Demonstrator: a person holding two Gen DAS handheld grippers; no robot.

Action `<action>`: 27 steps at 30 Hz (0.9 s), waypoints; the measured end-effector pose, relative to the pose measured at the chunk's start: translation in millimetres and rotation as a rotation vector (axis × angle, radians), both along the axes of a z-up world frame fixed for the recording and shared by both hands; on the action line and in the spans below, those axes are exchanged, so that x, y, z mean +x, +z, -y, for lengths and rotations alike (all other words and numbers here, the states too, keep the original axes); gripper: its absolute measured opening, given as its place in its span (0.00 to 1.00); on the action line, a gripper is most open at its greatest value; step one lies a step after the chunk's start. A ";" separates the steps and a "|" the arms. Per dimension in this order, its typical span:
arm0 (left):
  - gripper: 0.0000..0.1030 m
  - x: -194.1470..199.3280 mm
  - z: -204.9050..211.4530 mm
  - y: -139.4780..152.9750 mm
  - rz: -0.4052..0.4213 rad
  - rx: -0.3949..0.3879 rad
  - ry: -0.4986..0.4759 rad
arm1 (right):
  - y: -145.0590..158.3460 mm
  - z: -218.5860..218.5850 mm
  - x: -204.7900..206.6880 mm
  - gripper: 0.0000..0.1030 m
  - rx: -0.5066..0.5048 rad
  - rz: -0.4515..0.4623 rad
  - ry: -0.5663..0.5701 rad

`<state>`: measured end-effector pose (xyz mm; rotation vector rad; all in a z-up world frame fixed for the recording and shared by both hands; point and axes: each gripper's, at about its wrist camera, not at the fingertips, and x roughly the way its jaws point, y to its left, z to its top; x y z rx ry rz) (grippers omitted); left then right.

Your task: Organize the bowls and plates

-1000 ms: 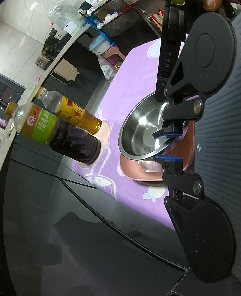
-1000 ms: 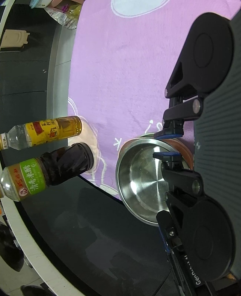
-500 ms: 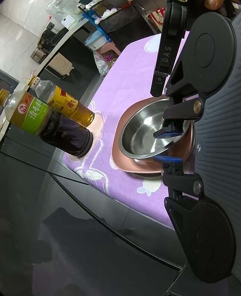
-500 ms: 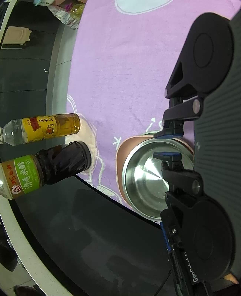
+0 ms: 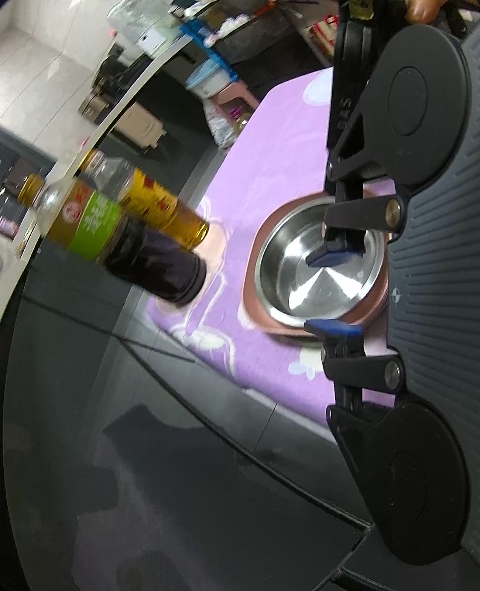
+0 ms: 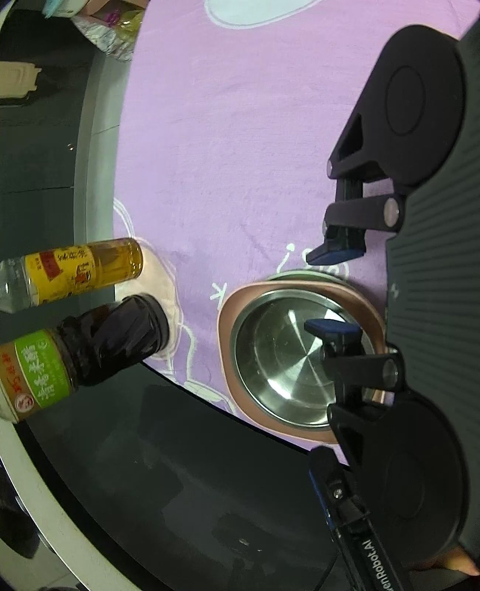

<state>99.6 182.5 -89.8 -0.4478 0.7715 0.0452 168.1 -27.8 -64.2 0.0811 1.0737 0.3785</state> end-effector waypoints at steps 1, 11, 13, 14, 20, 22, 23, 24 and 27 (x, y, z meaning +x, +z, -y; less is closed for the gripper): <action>0.32 -0.6 -2.6 -1.5 0.000 -0.001 0.017 | -0.9 1.2 1.0 0.35 0.002 -0.009 -0.003; 0.41 6.4 -6.8 -18.1 -0.047 -0.017 0.030 | -8.2 1.9 4.3 0.38 0.016 -0.066 -0.003; 0.41 7.7 -4.8 -21.0 -0.055 -0.007 0.028 | -9.2 1.4 4.7 0.38 0.015 -0.070 -0.001; 0.41 8.6 -3.6 -22.4 -0.060 -0.003 0.025 | -9.5 1.0 4.8 0.38 0.014 -0.072 0.000; 0.41 15.5 1.5 -31.8 -0.095 0.000 0.005 | -13.5 0.3 7.5 0.38 0.015 -0.083 0.001; 0.41 17.0 2.2 -34.1 -0.103 0.001 0.003 | -14.4 0.4 8.8 0.39 0.020 -0.086 0.001; 0.41 17.6 2.1 -35.1 -0.106 0.001 0.002 | -15.1 0.2 9.4 0.39 0.022 -0.088 0.000; 0.41 18.2 1.9 -36.0 -0.109 0.000 0.003 | -15.8 -0.1 10.0 0.39 0.023 -0.090 0.001; 0.41 19.4 1.0 -38.1 -0.115 -0.006 0.002 | -18.0 -1.3 11.4 0.39 0.025 -0.099 0.003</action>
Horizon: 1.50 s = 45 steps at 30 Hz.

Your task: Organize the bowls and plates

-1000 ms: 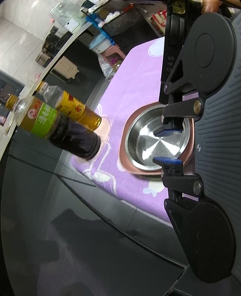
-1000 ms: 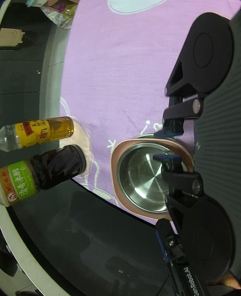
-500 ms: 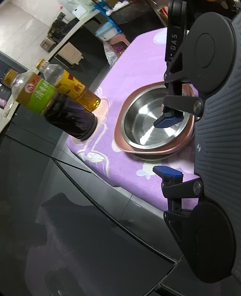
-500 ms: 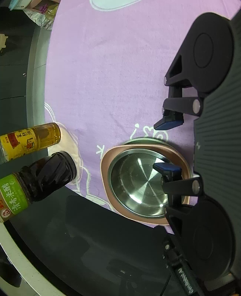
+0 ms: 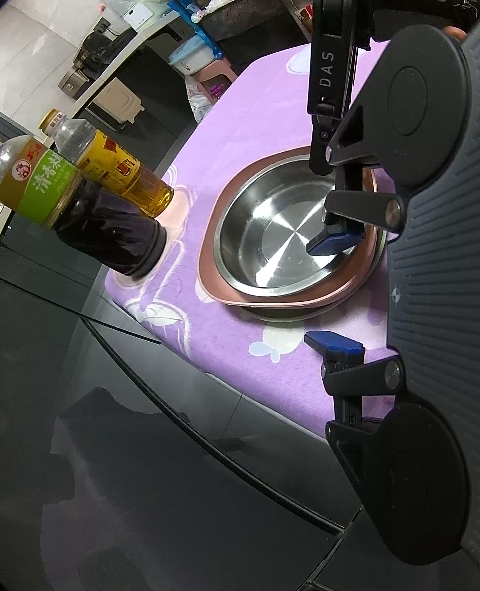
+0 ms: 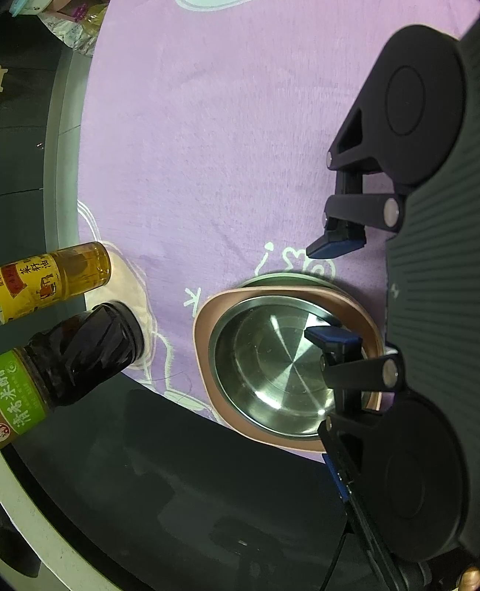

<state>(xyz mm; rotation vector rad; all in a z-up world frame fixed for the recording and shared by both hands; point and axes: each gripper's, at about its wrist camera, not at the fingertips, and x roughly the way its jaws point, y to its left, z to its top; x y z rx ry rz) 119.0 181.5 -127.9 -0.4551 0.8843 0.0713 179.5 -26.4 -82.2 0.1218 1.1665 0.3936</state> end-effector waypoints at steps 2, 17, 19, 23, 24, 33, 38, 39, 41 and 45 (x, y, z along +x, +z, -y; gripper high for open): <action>0.41 1.3 -0.4 -1.5 -0.005 -0.005 0.000 | -1.5 -0.4 1.0 0.39 0.004 -0.008 0.001; 0.41 11.2 1.1 -9.5 -0.033 -0.023 -0.015 | -15.2 -0.2 7.6 0.39 0.017 -0.040 0.010; 0.41 12.1 2.2 -9.3 -0.031 -0.015 -0.020 | -16.4 -0.9 8.8 0.39 0.019 -0.044 0.013; 0.41 12.4 4.9 -9.2 -0.023 0.001 -0.030 | -18.3 -1.7 11.5 0.39 0.023 -0.043 0.011; 0.41 12.6 5.2 -9.3 -0.020 0.003 -0.031 | -18.5 -1.9 11.9 0.39 0.024 -0.043 0.009; 0.36 11.6 13.0 -8.7 -0.002 0.075 -0.036 | -15.6 -13.5 4.9 0.36 -0.025 0.031 0.044; 0.36 9.1 5.3 -3.9 0.007 0.027 -0.014 | -7.5 -6.5 3.2 0.35 0.015 0.046 0.026; 0.36 8.5 6.0 -1.9 0.012 0.028 -0.012 | -6.0 -6.6 2.7 0.35 0.016 0.050 0.027; 0.36 5.5 8.5 3.2 0.028 0.042 -0.011 | -2.1 -6.1 0.3 0.35 0.018 0.062 0.028; 0.36 -1.1 13.8 13.8 0.050 0.060 -0.015 | 5.6 -2.7 -5.3 0.35 0.027 0.078 0.026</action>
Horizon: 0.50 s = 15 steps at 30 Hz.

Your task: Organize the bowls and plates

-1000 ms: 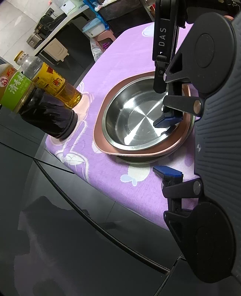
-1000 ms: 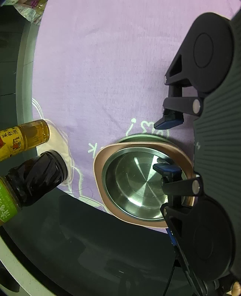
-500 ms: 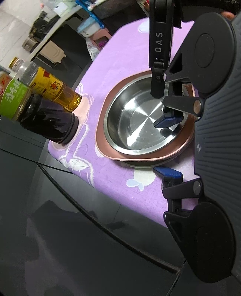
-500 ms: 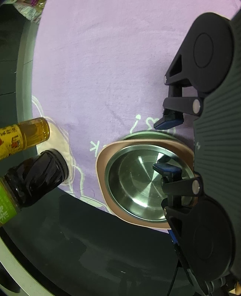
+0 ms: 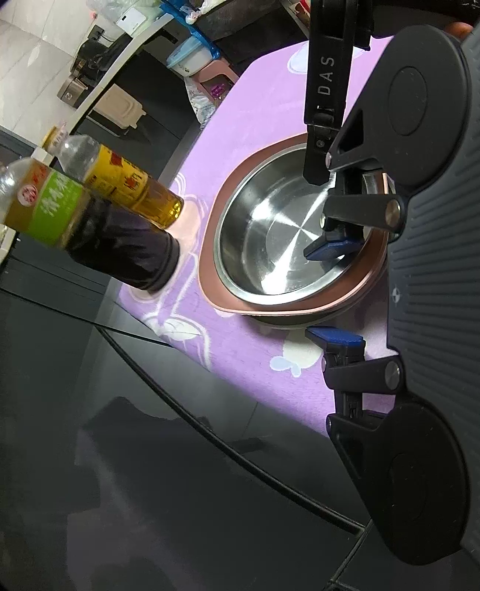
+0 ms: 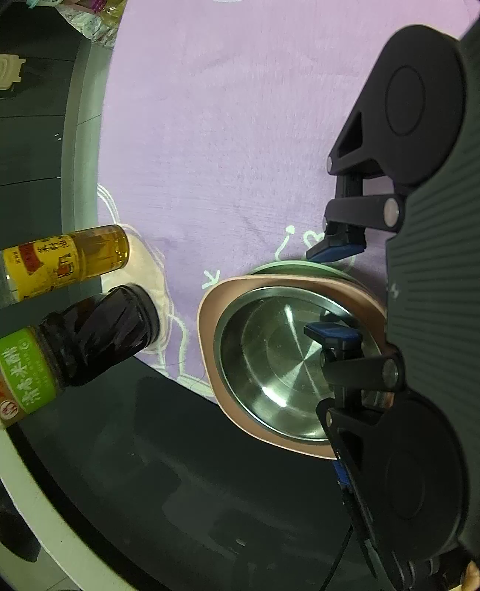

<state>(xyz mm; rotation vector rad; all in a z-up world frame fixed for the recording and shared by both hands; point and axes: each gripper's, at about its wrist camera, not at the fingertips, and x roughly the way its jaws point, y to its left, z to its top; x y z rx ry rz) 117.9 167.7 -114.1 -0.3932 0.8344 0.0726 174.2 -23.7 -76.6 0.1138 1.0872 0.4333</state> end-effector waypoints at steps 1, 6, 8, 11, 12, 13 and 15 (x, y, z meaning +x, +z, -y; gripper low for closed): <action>0.36 -1.9 1.3 2.6 0.005 0.001 -0.002 | 2.4 1.7 -2.2 0.35 0.006 0.004 -0.002; 0.36 -13.6 11.5 15.2 0.032 0.006 -0.018 | 17.6 13.0 -16.5 0.35 0.034 0.038 -0.017; 0.36 -19.0 16.9 20.1 0.039 0.013 -0.028 | 23.4 18.2 -23.5 0.35 0.043 0.053 -0.024; 0.36 -29.1 24.5 27.5 0.054 0.017 -0.042 | 31.9 25.8 -34.1 0.35 0.053 0.076 -0.032; 0.36 -32.9 27.0 30.0 0.059 0.018 -0.046 | 34.4 28.7 -37.5 0.35 0.057 0.083 -0.035; 0.36 -36.6 29.5 32.3 0.063 0.019 -0.050 | 36.9 31.8 -41.6 0.35 0.061 0.089 -0.037; 0.36 -42.2 34.2 36.2 0.067 0.020 -0.059 | 42.4 39.0 -49.6 0.35 0.070 0.101 -0.043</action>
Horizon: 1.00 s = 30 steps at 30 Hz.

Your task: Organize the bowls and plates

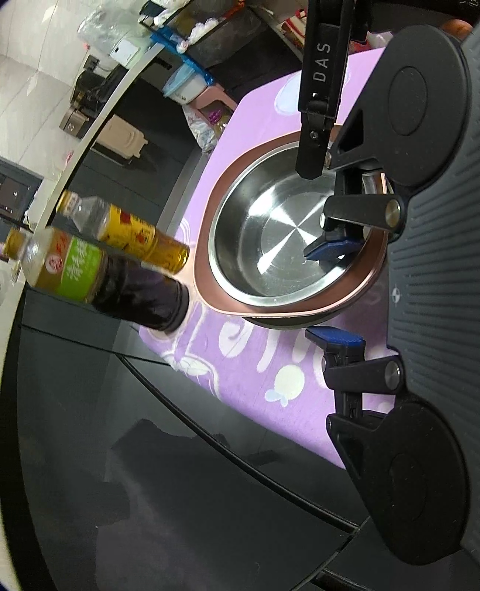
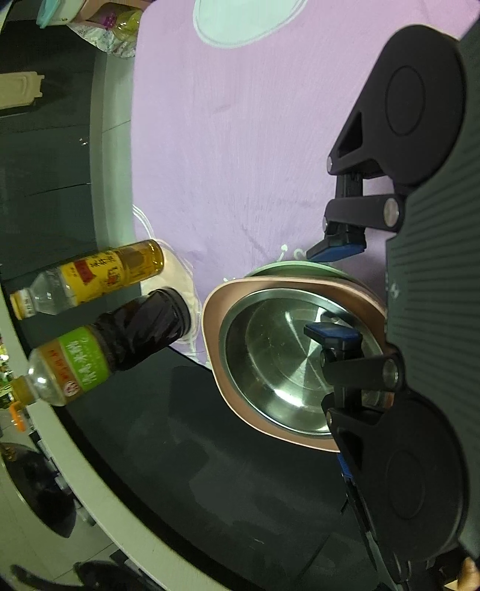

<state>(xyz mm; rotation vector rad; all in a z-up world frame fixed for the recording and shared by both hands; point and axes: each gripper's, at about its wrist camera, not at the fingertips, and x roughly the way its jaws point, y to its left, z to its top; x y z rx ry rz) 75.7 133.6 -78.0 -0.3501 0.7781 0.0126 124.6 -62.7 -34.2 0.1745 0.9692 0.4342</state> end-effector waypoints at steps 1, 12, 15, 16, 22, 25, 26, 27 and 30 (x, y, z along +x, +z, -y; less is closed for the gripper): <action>0.36 -2.9 3.1 2.3 0.002 0.001 -0.004 | 1.9 3.6 -2.6 0.35 0.003 0.004 -0.003; 0.36 -32.7 31.1 18.4 0.025 0.029 -0.057 | 17.1 32.3 -41.4 0.35 0.021 0.038 -0.040; 0.36 -40.6 36.6 19.3 0.021 0.035 -0.072 | 18.4 37.5 -51.1 0.35 0.023 0.043 -0.048; 0.36 -43.3 38.7 19.7 0.020 0.037 -0.076 | 19.0 39.7 -54.8 0.35 0.024 0.045 -0.051; 0.36 -59.2 49.4 20.9 0.018 0.047 -0.108 | 20.6 51.0 -73.1 0.35 0.029 0.055 -0.068; 0.36 -65.6 54.0 20.1 0.016 0.053 -0.115 | 19.7 55.2 -79.1 0.35 0.033 0.057 -0.071; 0.36 -67.3 55.4 19.7 0.015 0.055 -0.118 | 19.2 56.0 -81.1 0.35 0.034 0.056 -0.072; 0.36 -68.9 56.9 19.0 0.012 0.059 -0.120 | 18.5 57.3 -83.2 0.35 0.034 0.055 -0.073; 0.36 -73.8 60.6 16.9 0.006 0.067 -0.130 | 16.1 61.0 -88.0 0.35 0.039 0.049 -0.080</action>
